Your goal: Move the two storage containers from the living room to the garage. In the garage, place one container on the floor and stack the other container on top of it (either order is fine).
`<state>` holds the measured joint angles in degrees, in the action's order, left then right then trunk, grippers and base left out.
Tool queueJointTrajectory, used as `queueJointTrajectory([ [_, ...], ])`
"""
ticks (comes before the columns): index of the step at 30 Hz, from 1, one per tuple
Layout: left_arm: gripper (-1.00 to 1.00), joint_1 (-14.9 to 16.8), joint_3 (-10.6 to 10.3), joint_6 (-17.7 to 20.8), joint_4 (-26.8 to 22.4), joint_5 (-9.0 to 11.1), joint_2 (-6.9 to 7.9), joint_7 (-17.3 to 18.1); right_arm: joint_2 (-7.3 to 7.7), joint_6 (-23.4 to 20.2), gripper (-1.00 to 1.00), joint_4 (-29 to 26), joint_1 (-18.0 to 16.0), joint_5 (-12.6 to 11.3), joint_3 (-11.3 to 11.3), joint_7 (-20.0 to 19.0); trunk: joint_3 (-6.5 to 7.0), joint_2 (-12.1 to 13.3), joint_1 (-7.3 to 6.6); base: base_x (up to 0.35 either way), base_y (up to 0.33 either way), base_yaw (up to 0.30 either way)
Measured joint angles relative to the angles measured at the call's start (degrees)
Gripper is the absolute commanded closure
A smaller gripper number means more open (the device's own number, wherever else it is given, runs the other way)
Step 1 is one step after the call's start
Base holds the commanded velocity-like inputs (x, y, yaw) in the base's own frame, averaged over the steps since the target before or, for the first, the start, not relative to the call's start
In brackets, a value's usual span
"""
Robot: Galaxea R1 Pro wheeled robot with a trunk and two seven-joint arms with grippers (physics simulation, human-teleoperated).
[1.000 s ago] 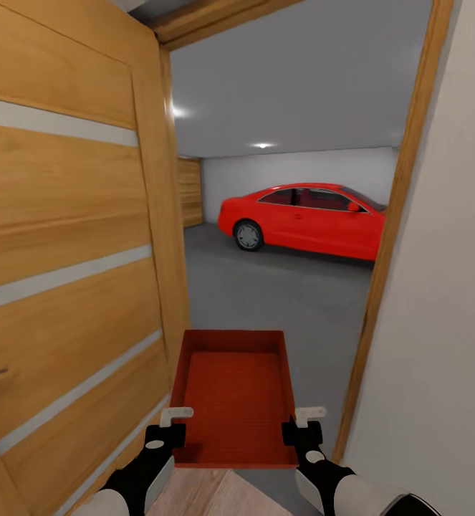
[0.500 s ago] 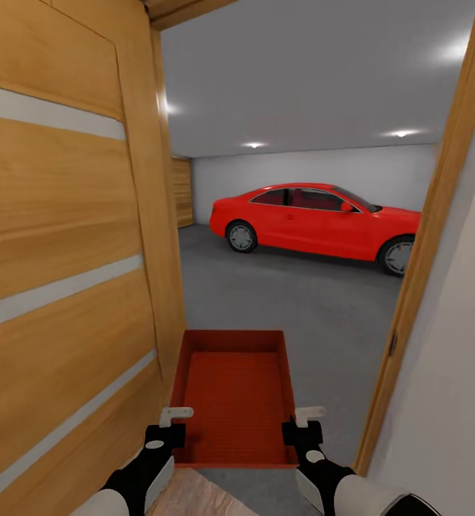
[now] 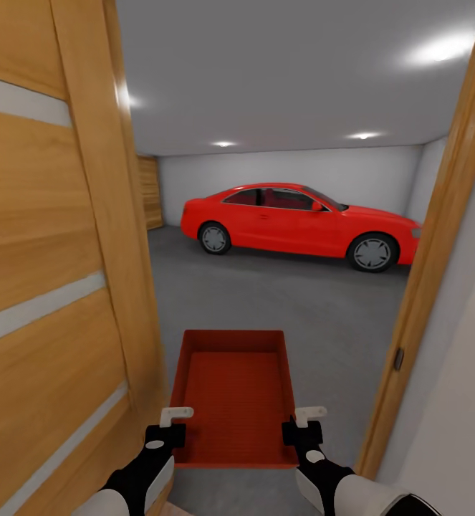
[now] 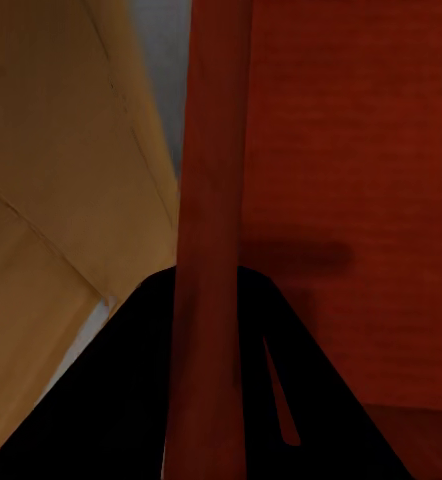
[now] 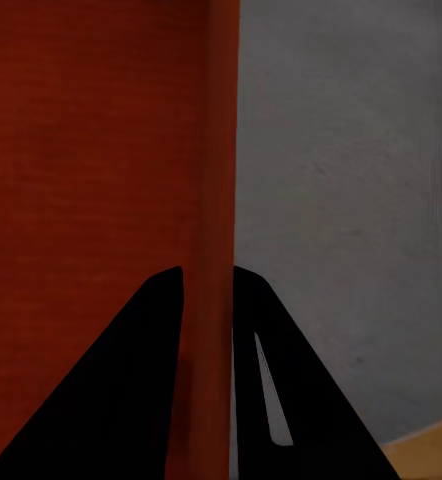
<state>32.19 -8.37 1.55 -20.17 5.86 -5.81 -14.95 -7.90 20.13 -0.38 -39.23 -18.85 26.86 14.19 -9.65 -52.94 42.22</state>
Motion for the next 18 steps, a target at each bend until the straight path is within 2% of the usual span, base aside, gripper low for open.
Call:
queueJointTrajectory([
  [18, 1.00, 0.00, -0.12, 0.00, -0.16, 0.09, 0.01, -0.10, 0.00, 0.07, 1.00, -0.09, 0.00, -0.12, 0.08, 0.03, 0.00, 0.00, 0.00, 0.307, 0.187, -0.275],
])
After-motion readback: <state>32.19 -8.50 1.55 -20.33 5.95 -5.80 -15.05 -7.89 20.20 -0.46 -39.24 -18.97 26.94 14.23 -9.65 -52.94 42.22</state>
